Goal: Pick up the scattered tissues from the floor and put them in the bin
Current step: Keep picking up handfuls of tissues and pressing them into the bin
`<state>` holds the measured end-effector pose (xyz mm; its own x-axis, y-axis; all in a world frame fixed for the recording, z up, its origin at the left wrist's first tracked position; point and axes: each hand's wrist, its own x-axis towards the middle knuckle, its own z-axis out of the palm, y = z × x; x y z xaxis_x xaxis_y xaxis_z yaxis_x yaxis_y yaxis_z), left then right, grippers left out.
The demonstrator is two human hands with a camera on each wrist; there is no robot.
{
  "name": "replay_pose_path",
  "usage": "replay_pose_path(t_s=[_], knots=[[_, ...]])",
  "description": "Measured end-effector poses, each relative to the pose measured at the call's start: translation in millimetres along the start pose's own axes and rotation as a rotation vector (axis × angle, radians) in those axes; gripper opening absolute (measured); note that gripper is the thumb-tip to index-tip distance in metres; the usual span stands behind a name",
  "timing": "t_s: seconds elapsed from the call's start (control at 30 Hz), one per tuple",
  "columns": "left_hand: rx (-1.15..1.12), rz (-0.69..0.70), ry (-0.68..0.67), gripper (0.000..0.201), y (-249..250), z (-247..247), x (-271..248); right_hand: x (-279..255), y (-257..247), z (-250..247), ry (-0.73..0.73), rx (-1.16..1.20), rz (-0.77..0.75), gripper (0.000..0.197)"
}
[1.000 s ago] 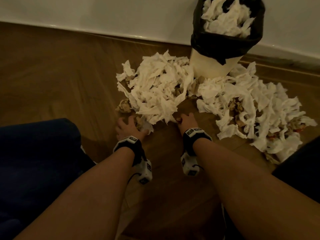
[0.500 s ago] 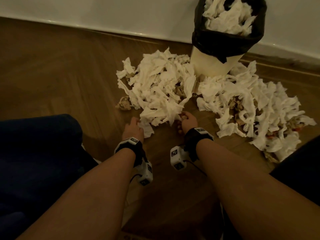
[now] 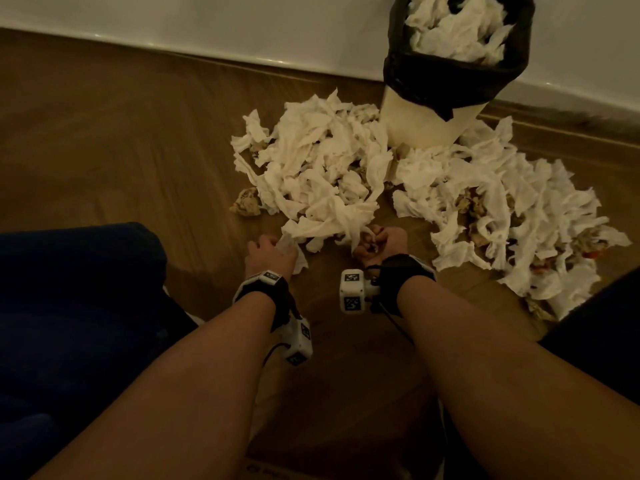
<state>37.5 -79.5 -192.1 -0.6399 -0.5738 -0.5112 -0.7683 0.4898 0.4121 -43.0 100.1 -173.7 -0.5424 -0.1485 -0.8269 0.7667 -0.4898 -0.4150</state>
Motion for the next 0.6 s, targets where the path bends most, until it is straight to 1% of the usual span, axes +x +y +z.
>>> replay_pose_path(t_s=[0.07,0.1,0.17,0.2,0.23,0.3,0.33,0.37,0.43,0.47,0.5,0.53,0.6], knots=[[0.097,-0.013,-0.043,0.064,-0.9,1.6,-2.6,-3.1,-0.4,-0.7,-0.018,0.064,0.004,0.018],[0.141,-0.012,-0.044,0.068,-1.7,2.0,-1.9,-2.0,0.2,-2.1,-0.029,0.084,0.0,0.027],[0.21,-0.033,-0.063,0.066,-2.1,2.5,1.7,1.3,0.0,-4.1,-0.029,0.084,0.004,0.056],[0.247,-0.034,-0.085,0.06,-1.9,2.0,3.1,1.7,-0.8,-3.7,-0.011,0.066,0.012,0.057],[0.274,-0.016,-0.1,0.051,-1.2,1.9,4.9,1.3,-0.9,-3.3,0.025,0.035,0.016,0.047],[0.27,0.047,-0.078,0.038,-0.4,1.7,6.0,-0.1,0.1,-3.2,0.086,0.01,0.013,0.02],[0.221,0.067,-0.054,0.035,0.5,1.4,5.3,-1.2,0.7,-2.7,0.085,0.033,0.001,0.014],[0.145,0.072,-0.028,0.033,1.3,0.8,3.3,-2.6,0.6,-2.0,0.077,0.076,-0.007,0.013],[-0.017,0.089,0.033,0.031,1.7,-1.2,0.0,-9.4,-1.0,1.5,0.023,0.185,0.001,0.009],[-0.087,0.099,0.055,0.03,1.6,-2.7,-1.8,-13.1,-1.5,2.2,-0.003,0.229,0.008,0.012],[-0.167,0.104,0.064,0.029,0.7,-3.6,-2.4,-15.6,-1.8,2.0,-0.023,0.247,0.009,0.021],[-0.265,0.099,0.062,0.031,-0.6,-4.4,-2.8,-17.6,-2.7,2.1,-0.031,0.262,0.003,0.028],[-0.473,0.037,0.04,0.04,-2.9,-5.8,-1.5,-22.6,-3.9,1.9,-0.054,0.277,-0.017,0.033]])
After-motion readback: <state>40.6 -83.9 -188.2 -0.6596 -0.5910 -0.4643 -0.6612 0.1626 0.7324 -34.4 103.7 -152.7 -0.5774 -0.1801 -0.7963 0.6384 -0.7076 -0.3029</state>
